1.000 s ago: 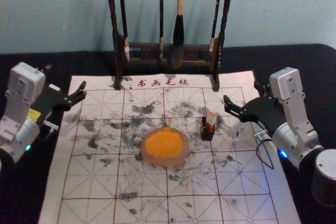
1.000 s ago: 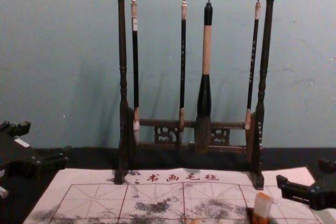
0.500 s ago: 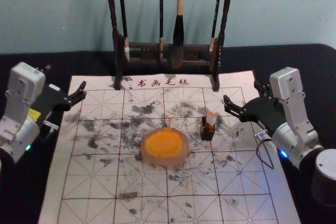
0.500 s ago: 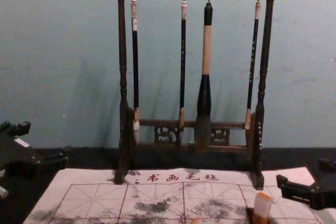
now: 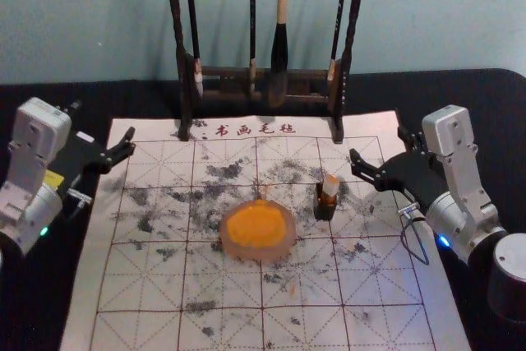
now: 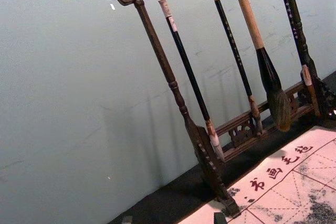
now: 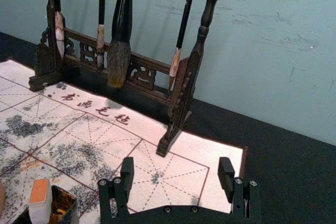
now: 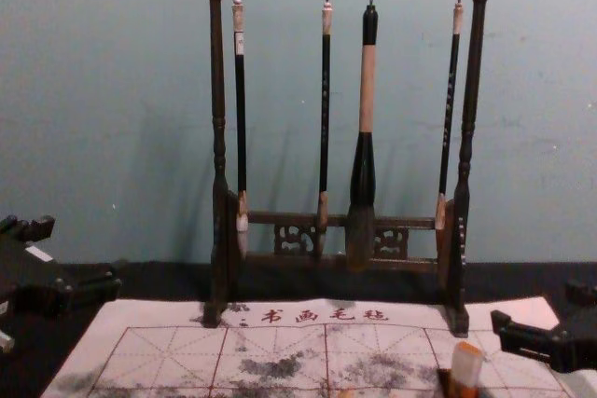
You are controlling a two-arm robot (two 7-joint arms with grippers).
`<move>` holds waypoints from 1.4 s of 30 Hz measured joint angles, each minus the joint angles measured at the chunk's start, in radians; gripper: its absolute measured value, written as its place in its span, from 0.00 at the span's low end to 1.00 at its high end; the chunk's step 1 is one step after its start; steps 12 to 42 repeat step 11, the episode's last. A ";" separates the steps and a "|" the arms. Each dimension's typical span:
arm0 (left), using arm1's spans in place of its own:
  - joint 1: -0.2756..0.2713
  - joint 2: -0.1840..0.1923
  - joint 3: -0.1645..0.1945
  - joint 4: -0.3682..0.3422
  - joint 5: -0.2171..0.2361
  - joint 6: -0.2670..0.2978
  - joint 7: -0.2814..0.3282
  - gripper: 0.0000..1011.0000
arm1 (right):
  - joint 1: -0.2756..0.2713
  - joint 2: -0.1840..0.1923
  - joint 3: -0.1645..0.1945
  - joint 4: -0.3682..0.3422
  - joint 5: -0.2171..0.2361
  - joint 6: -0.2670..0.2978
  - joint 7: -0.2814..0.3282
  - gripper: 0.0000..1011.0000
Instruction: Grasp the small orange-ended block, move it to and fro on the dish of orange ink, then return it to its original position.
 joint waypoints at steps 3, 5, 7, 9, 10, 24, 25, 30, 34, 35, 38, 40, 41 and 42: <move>0.000 0.000 0.000 0.000 0.000 0.000 0.000 0.99 | 0.000 0.000 0.000 0.000 0.000 0.000 0.000 0.99; 0.000 0.000 0.000 0.000 0.000 0.000 0.000 0.99 | 0.000 0.000 0.000 0.000 0.000 0.000 0.000 0.99; 0.000 0.000 0.000 0.000 0.000 0.000 0.000 0.99 | 0.000 0.000 0.000 0.000 0.000 0.000 0.000 0.99; 0.000 0.000 0.000 0.000 0.000 0.000 0.000 0.99 | 0.000 0.000 0.000 0.000 0.000 0.000 0.000 0.99; 0.000 0.000 0.000 0.000 0.000 0.000 0.000 0.99 | 0.000 0.000 0.000 0.000 0.000 0.000 0.000 0.99; 0.000 0.000 0.000 0.000 0.000 0.000 0.000 0.99 | 0.000 0.000 0.000 0.000 0.000 0.000 0.000 0.99; 0.000 0.000 0.000 0.000 0.000 0.000 0.000 0.99 | 0.000 0.000 0.000 0.000 0.000 0.000 0.000 0.99; 0.000 0.000 0.000 0.000 0.000 0.000 0.000 0.99 | 0.000 0.000 0.000 0.000 0.000 0.000 0.000 0.99; 0.000 0.000 0.000 0.000 0.000 0.000 0.000 0.99 | 0.000 0.000 0.000 0.000 0.000 0.000 0.000 0.99; 0.000 0.000 0.000 0.000 0.000 0.000 0.000 0.99 | 0.000 0.000 0.000 0.000 0.000 0.000 0.000 0.99; 0.000 0.000 0.000 0.000 0.000 0.000 0.000 0.99 | 0.000 0.000 0.000 0.000 0.000 0.000 0.000 0.99; 0.000 0.000 0.000 0.000 0.000 0.000 0.000 0.99 | 0.000 0.000 0.000 0.000 0.000 0.000 0.000 0.99; 0.000 0.000 0.000 0.000 0.000 0.000 0.000 0.99 | 0.000 0.000 0.000 0.000 0.000 0.000 0.000 0.99; 0.000 0.000 0.000 0.000 0.000 0.000 0.000 0.99 | 0.000 0.000 0.000 0.000 0.000 0.000 0.000 0.99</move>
